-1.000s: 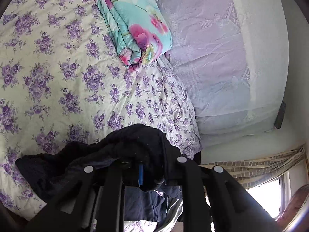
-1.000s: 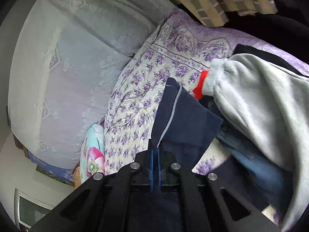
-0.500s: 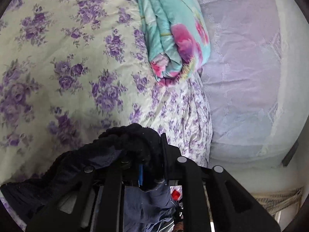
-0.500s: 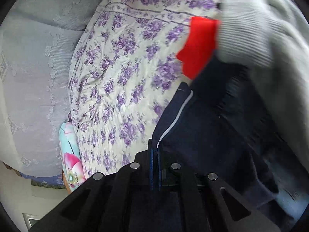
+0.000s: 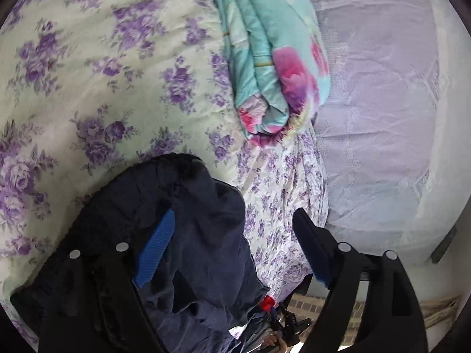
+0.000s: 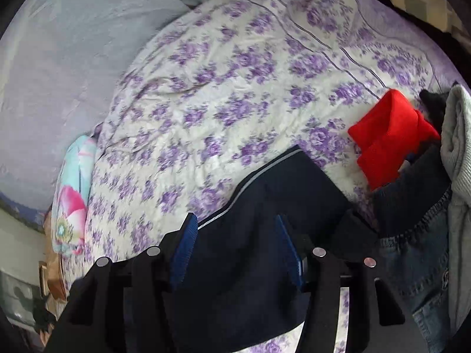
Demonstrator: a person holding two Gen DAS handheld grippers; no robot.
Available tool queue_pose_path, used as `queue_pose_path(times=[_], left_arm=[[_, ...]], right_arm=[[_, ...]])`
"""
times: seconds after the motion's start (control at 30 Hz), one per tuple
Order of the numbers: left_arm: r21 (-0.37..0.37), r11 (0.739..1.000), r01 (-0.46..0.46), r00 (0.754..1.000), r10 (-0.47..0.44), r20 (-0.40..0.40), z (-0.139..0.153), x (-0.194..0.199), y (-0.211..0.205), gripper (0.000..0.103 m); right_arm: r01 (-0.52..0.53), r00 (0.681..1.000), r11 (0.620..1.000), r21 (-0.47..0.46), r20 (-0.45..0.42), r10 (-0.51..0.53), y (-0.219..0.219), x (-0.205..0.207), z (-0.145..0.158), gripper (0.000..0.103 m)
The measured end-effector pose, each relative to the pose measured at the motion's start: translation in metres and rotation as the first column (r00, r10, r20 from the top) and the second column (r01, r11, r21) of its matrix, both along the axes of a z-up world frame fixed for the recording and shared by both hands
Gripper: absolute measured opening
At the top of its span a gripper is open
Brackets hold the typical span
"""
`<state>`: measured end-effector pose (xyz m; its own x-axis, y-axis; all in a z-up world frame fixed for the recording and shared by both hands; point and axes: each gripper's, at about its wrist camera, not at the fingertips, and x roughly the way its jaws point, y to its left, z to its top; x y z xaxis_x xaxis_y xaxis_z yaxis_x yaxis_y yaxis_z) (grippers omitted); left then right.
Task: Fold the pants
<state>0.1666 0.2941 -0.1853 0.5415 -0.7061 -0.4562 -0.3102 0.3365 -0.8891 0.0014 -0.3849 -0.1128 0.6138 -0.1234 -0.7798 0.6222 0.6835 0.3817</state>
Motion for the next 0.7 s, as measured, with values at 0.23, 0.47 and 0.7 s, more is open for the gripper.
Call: queue_pose_path(times=[0.23, 0.47, 0.7], left_arm=[[0.1, 0.959, 0.265, 0.963, -0.269, 0.027, -0.002, 0.028, -0.075, 0.079], [0.202, 0.97, 0.133, 0.988, -0.113, -0.107, -0.058, 0.075, -0.054, 0.066], [0.153, 0.976, 0.152, 0.982, -0.132, -0.131, -0.054, 0.076, -0.048, 0.068]], right_arm=[[-0.498, 0.867, 0.867, 0.009, -0.007, 0.498, 0.15, 0.062, -0.012, 0.047], [-0.692, 0.699, 0.712, 0.121, -0.132, 0.703, 0.23, 0.138, -0.081, 0.042], [-0.604, 0.777, 0.791, 0.103, -0.149, 0.612, 0.203, 0.204, -0.093, 0.023]])
